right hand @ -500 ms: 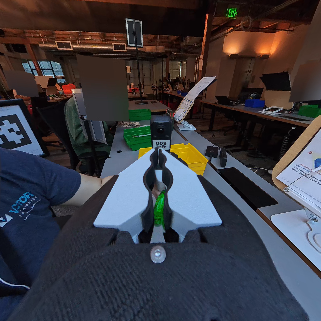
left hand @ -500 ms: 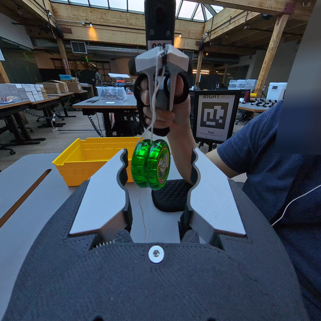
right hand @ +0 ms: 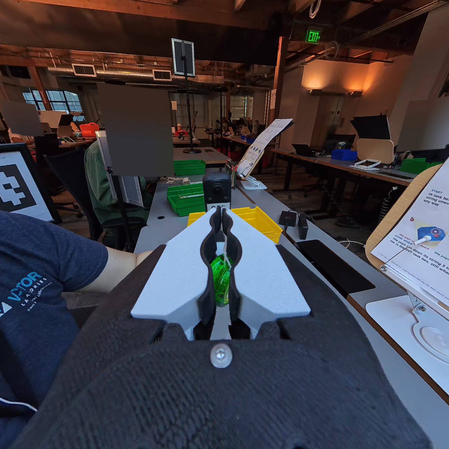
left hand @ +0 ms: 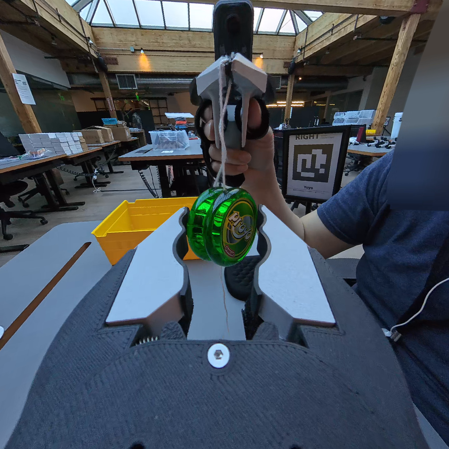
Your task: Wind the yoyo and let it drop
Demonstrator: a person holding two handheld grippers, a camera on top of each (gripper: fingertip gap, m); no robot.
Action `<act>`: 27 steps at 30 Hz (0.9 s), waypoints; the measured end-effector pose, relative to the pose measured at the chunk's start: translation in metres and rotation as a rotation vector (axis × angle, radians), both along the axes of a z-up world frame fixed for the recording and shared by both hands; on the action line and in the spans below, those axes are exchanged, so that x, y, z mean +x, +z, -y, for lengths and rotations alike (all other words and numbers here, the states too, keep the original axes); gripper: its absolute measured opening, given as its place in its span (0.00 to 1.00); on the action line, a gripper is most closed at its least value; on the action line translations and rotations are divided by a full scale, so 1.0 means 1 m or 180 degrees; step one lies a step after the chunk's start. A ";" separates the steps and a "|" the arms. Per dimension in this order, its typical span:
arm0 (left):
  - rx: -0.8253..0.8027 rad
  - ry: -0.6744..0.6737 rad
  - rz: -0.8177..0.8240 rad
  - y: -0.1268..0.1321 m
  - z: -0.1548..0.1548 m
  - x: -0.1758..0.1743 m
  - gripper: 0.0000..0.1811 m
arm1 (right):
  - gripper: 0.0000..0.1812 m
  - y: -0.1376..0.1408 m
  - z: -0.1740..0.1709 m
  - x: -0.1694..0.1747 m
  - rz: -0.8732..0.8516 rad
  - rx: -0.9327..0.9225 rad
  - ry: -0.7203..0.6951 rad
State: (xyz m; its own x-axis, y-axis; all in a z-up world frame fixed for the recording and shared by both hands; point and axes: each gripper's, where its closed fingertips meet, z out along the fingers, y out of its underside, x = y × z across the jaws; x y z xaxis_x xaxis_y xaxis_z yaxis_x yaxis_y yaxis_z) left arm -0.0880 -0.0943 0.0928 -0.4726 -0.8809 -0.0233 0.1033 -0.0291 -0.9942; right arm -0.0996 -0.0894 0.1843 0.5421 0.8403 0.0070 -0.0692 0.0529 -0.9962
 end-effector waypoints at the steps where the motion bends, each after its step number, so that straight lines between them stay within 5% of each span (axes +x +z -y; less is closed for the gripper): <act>1: -0.0022 0.0029 0.0027 0.002 -0.003 0.000 0.26 | 0.00 0.001 0.000 0.002 -0.0022 -0.0003 -0.0002; 4: -0.0026 0.0048 0.0087 0.005 -0.007 -0.004 0.16 | 0.00 0.003 -0.001 0.009 -0.0062 0.0000 -0.0030; 21: 0.0255 0.0509 0.0182 0.012 -0.031 -0.011 0.17 | 0.00 -0.004 -0.017 0.038 -0.0062 -0.0102 -0.0225; 27: 0.0471 0.0845 0.0253 0.018 -0.046 -0.016 0.16 | 0.00 -0.031 -0.026 0.047 0.0444 -0.0300 -0.0346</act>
